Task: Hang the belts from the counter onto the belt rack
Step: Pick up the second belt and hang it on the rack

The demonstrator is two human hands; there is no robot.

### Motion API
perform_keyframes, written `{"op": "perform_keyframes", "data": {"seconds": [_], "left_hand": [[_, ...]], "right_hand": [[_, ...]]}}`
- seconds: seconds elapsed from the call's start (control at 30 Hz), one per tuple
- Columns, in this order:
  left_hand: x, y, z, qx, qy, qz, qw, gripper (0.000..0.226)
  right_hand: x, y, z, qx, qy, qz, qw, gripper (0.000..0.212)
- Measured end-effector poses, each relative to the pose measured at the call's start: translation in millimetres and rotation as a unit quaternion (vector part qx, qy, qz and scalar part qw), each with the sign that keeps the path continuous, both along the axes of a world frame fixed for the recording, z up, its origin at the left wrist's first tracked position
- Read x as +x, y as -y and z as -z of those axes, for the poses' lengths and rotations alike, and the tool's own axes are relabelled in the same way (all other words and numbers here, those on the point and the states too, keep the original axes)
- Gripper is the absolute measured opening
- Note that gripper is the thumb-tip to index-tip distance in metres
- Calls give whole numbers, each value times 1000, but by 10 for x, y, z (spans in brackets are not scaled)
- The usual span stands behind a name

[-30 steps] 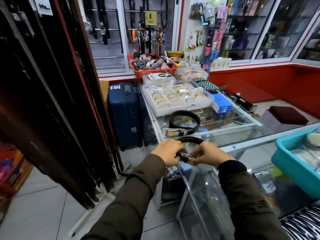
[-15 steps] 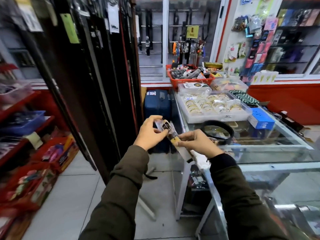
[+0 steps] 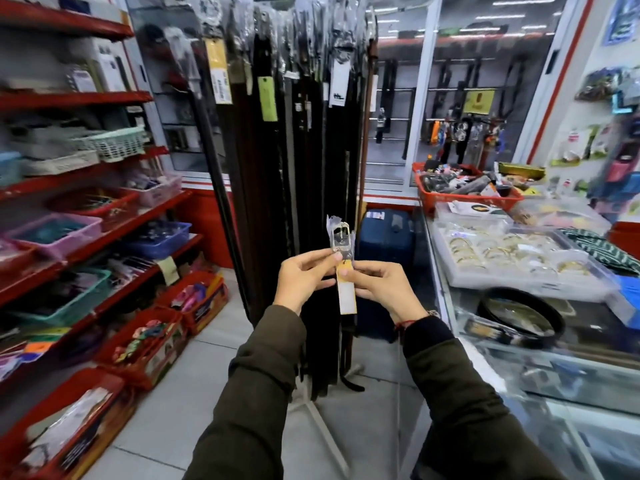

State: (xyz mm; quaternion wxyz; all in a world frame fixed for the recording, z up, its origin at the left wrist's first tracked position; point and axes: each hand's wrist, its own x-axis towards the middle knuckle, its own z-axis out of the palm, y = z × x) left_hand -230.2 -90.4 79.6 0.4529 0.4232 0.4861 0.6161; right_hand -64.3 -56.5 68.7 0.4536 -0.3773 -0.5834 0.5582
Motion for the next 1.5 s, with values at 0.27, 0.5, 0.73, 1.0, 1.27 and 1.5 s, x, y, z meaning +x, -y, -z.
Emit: {"op": "perform_keyframes", "data": {"seconds": [0.27,0.5,0.73,1.0,1.27,1.5], "left_hand": [[-270,24,-167,67,-4,-22,997,25],[-462,43,-543,153,67,-67,984,28],[-756,1,-1215,195,64,-79,975,27],[-992,-7,-1855,248,112,-105,957,29],[-1214,-117,-2537,282,123,-154,939,21],[-1368,-189,-2846,270,131,-146,943,30]], "right_hand": [[-288,-45,-220,130,57,46,989,29],[-667,-174,-634,191,-15,4,982,27],[-1129,-349,-1164,198,-115,-11,973,24],[-1513,-458,-1869,237,-167,-20,957,16],[-1900,-463,-2606,251,-185,-14,950,24],[-2089,-537,-2999,256,-137,15,957,26]]}}
